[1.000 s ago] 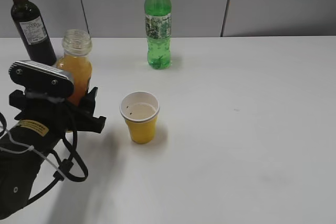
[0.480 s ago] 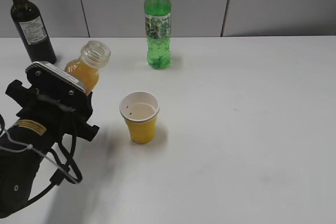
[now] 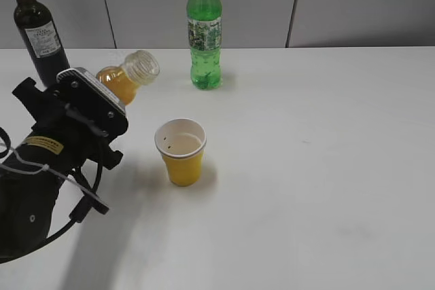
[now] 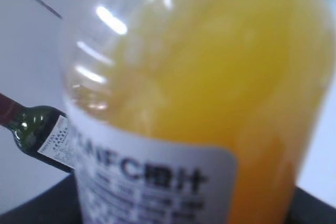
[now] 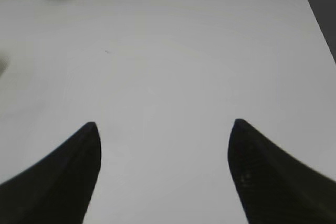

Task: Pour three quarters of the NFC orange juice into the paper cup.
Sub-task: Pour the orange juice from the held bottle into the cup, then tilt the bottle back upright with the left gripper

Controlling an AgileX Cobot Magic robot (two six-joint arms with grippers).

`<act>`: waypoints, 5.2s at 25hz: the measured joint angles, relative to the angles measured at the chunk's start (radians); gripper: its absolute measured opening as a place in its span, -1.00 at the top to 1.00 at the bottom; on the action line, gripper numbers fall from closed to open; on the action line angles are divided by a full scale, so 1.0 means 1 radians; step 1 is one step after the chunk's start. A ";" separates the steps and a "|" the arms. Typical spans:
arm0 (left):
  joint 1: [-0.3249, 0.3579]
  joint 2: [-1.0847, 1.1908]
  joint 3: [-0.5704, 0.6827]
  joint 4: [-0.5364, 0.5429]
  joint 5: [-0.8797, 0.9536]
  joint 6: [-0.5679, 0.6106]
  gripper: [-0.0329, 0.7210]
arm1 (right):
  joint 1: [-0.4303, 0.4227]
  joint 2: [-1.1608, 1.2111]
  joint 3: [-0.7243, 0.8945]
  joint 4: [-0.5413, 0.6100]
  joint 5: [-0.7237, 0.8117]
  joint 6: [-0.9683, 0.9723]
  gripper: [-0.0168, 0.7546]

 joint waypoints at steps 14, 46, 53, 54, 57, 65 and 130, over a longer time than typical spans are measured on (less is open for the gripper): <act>0.016 0.000 -0.002 0.002 0.022 0.252 -0.33 | 0.000 0.000 0.000 0.000 0.000 0.000 -0.59; 0.016 0.000 -0.003 -0.061 0.021 0.592 -0.33 | 0.000 0.000 0.000 0.000 0.000 0.000 -0.59; 0.016 0.000 -0.003 -0.064 0.002 0.598 -0.33 | 0.000 0.000 0.000 0.000 0.000 0.000 -0.59; 0.016 0.000 -0.003 -0.065 -0.001 0.598 -0.33 | 0.000 0.000 0.000 0.000 0.000 0.000 -0.59; 0.016 0.000 -0.003 -0.066 -0.002 0.598 -0.33 | 0.000 0.000 0.000 0.000 0.000 0.000 -0.59; 0.016 0.000 -0.005 -0.068 -0.007 0.605 -0.33 | 0.000 0.000 0.000 0.000 0.000 0.000 -0.59; 0.044 0.000 -0.007 0.075 0.030 -0.358 -0.33 | 0.000 0.000 0.000 0.000 0.000 0.000 -0.58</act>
